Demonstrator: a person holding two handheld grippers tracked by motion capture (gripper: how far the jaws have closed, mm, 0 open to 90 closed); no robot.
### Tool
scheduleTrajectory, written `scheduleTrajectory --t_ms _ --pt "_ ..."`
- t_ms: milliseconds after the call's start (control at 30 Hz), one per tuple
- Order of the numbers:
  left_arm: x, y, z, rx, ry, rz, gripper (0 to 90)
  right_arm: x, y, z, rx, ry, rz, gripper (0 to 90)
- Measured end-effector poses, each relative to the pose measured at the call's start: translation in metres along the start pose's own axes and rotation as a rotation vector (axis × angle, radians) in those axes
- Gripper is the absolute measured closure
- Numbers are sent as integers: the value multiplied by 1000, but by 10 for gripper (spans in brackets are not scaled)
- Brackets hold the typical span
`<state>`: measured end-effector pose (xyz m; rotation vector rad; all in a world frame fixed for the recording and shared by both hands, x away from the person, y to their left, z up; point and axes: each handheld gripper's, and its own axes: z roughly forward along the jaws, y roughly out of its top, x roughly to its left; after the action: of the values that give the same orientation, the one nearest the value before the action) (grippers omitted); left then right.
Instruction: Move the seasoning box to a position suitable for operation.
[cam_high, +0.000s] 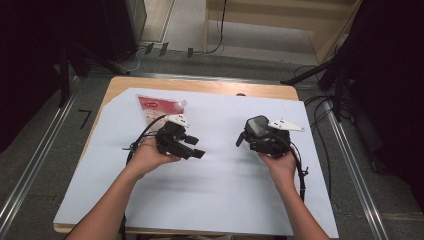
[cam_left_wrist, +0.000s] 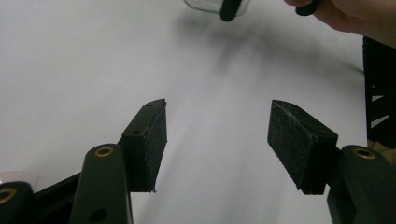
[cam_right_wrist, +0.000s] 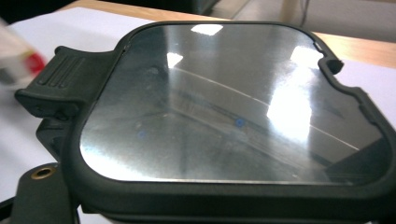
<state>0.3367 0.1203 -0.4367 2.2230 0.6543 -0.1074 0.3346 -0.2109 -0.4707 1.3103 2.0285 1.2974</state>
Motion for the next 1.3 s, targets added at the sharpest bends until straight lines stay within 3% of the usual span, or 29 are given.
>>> scheduleTrajectory --t_ms 200,500,700,1067,1300 --pt "0 0 0 -9 2 -5 389 18 -5 -18 -14 60 -32 157" --pt "-3 1 0 -10 4 21 390 34 -13 -26 -9 110 -52 157" --pt "-4 2 1 5 13 34 391 46 -18 -18 -8 150 -77 157" --pt "-3 1 1 -2 15 34 394 69 -32 5 52 209 -110 157" --pt "-3 1 3 4 12 32 394 78 -40 16 86 216 -145 157"
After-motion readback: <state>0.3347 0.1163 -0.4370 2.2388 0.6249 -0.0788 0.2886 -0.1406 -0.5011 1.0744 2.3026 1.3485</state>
